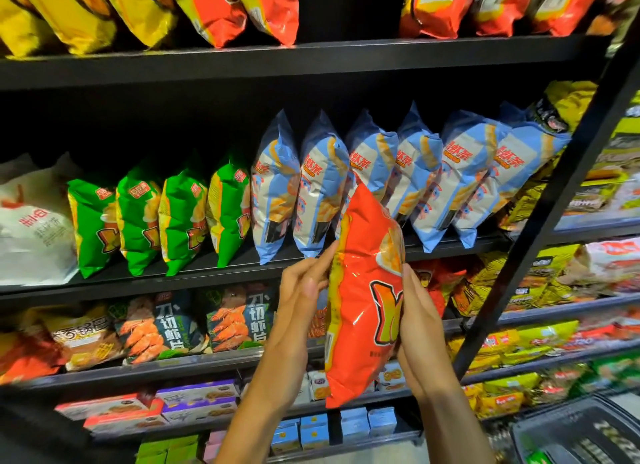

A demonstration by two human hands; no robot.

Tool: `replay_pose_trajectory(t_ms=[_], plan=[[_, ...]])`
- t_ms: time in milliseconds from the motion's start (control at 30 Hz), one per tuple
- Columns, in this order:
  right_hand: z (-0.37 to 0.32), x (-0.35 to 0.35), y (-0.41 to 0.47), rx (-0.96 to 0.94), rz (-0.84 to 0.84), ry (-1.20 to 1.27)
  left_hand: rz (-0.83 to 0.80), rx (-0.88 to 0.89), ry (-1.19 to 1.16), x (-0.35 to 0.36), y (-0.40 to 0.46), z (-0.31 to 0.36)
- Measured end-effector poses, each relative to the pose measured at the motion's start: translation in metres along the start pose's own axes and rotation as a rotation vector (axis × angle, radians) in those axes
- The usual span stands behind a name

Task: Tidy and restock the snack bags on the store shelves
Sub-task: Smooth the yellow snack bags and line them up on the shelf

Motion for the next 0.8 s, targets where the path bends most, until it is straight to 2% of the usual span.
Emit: replay_pose_trajectory(t_ms=[67,133,200,267,400,533,633,733,800], plan=[[-0.011,-0.001,-0.002,-0.106,0.034,-0.056,-0.123,0.081,0.094,0.008,-0.021,0.018],[-0.023,-0.003,-0.006,-0.223,0.139,-0.118,-0.223,0.116,0.174,0.017,-0.051,0.028],[-0.034,-0.004,-0.014,-0.308,0.222,-0.089,-0.241,0.122,0.185,0.015,-0.065,0.024],[-0.045,0.001,-0.023,-0.366,0.226,-0.072,-0.21,0.15,0.193,0.017,-0.06,0.024],[-0.062,0.01,-0.034,-0.411,0.065,-0.097,-0.002,0.187,0.013,0.004,-0.049,0.02],[-0.076,0.019,-0.046,-0.495,-0.254,-0.201,0.236,0.004,-0.325,-0.018,-0.043,0.005],[-0.066,0.034,-0.05,-0.468,-0.434,-0.268,0.276,-0.08,-0.447,-0.016,-0.046,0.0],[-0.062,0.037,-0.05,-0.462,-0.462,-0.261,0.294,-0.082,-0.448,-0.018,-0.047,0.0],[-0.061,0.035,-0.049,-0.435,-0.478,-0.242,0.28,-0.004,-0.36,-0.022,-0.048,0.007]])
Point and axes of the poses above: each hand's wrist, its own y-axis towards the middle knuckle, its own x-axis out of the palm, z = x × y, the point moved 7 cm from there along y, towards the middle knuckle, and after that the axes turned 9 degrees about -y, right-handed, at the moved point
